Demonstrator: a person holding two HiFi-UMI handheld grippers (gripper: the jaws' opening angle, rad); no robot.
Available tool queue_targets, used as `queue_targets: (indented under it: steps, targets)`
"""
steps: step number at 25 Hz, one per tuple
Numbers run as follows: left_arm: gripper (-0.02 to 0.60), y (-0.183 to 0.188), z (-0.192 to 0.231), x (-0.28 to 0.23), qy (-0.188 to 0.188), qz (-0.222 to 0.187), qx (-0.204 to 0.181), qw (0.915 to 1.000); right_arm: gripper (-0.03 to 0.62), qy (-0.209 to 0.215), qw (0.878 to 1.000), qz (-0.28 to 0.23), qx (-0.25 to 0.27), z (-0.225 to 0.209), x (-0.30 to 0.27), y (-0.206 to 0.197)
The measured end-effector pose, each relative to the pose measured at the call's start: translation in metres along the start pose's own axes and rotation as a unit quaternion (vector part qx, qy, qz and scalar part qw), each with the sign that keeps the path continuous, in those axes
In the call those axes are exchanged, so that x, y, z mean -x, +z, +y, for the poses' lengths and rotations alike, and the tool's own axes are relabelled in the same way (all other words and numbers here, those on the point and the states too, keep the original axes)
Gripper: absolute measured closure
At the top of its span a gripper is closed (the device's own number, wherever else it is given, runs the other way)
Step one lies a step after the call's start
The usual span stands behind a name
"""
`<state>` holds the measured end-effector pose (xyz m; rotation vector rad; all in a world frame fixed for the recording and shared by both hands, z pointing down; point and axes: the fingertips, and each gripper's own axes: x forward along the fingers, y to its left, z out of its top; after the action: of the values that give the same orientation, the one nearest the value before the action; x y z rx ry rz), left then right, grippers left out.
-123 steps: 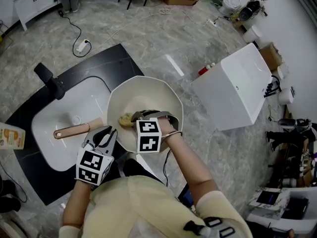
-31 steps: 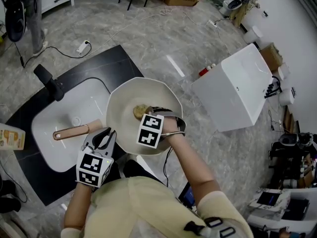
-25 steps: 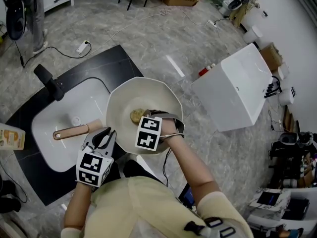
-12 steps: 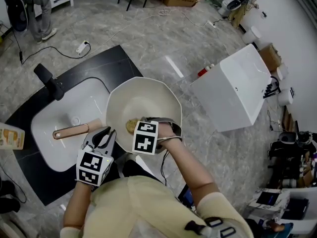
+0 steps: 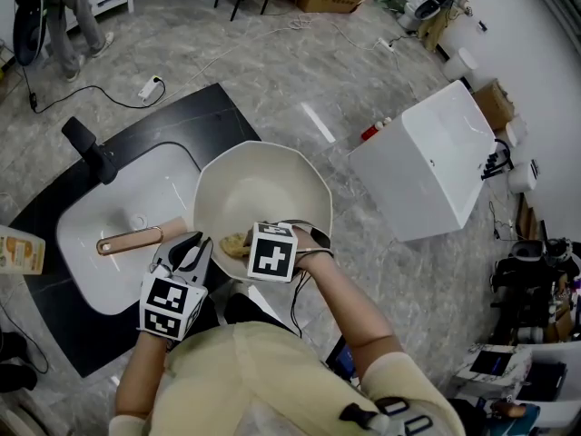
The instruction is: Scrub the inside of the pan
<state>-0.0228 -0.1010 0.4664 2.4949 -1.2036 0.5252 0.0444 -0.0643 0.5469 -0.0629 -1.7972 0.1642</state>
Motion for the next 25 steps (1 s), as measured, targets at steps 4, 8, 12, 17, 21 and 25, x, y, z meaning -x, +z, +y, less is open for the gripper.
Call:
queue_targets:
  steps: [4,8,12,17,21,25]
  targets:
    - [0.535,-0.001,0.000,0.001,0.000,0.002,-0.002,1.0000,0.537,0.022,0.999,-0.031,-0.007,0.007,0.008,0.007]
    - [0.535,0.001,0.004,0.006,0.007,-0.003,-0.003,1.0000,0.537,0.044,0.997,-0.057,-0.022,0.014,0.018,0.011]
    - [0.535,0.006,0.007,0.012,0.015,-0.007,-0.006,0.9998,0.537,0.060,0.995,-0.077,-0.026,0.023,0.028,0.013]
    - [0.535,0.013,0.009,0.020,0.019,-0.014,-0.008,0.9997,0.537,0.061,0.991,-0.109,-0.038,0.022,0.042,0.017]
    - [0.535,0.021,0.005,0.024,0.018,-0.022,-0.012,0.9995,0.537,0.050,0.985,-0.154,-0.054,0.018,0.063,0.020]
    - [0.535,0.031,0.003,0.026,0.020,-0.030,-0.017,0.9992,0.537,0.031,0.975,-0.205,-0.075,0.011,0.084,0.021]
